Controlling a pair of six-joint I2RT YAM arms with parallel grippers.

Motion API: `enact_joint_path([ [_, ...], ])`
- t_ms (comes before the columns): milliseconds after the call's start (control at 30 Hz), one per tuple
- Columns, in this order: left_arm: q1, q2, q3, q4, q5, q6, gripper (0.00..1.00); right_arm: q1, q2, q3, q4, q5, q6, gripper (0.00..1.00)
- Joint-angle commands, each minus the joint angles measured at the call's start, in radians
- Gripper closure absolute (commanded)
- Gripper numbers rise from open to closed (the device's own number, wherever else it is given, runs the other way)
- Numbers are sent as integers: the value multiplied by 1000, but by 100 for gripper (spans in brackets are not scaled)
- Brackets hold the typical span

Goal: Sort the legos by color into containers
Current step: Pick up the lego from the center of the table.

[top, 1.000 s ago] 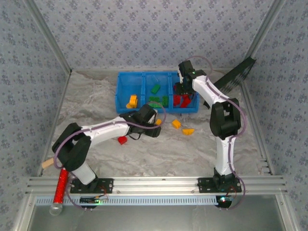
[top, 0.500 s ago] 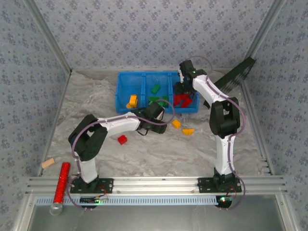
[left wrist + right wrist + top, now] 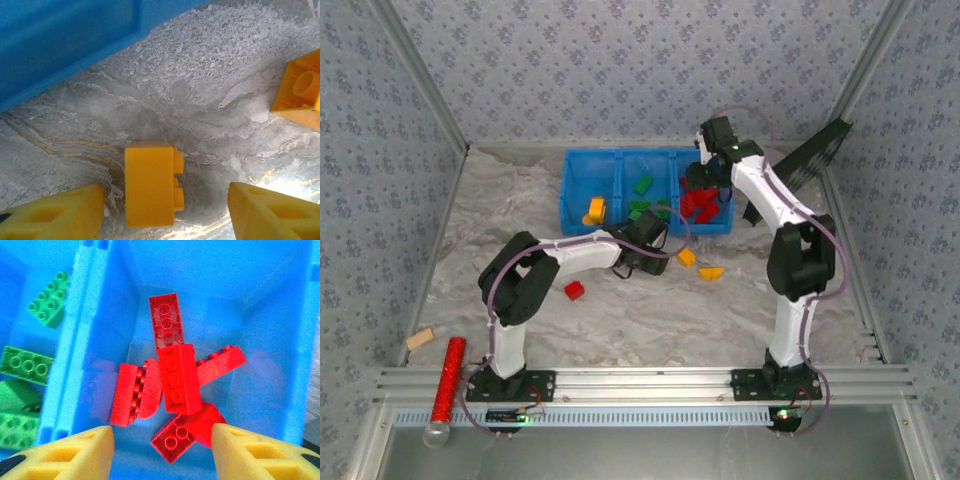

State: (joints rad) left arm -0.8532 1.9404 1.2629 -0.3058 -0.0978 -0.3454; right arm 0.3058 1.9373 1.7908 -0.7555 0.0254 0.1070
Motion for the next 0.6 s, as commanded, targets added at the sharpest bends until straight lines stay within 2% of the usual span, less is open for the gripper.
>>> enact_joint_path([
  [0, -5, 30, 33, 22, -1, 18, 39, 4, -102, -48, -10, -11, 19, 44],
  [400, -4, 83, 44, 55, -46, 32, 59, 4, -297, -247, 21, -19, 45, 43],
  [567, -5, 93, 54, 42, -68, 30, 74, 0, -319, -296, 59, -46, 46, 44],
])
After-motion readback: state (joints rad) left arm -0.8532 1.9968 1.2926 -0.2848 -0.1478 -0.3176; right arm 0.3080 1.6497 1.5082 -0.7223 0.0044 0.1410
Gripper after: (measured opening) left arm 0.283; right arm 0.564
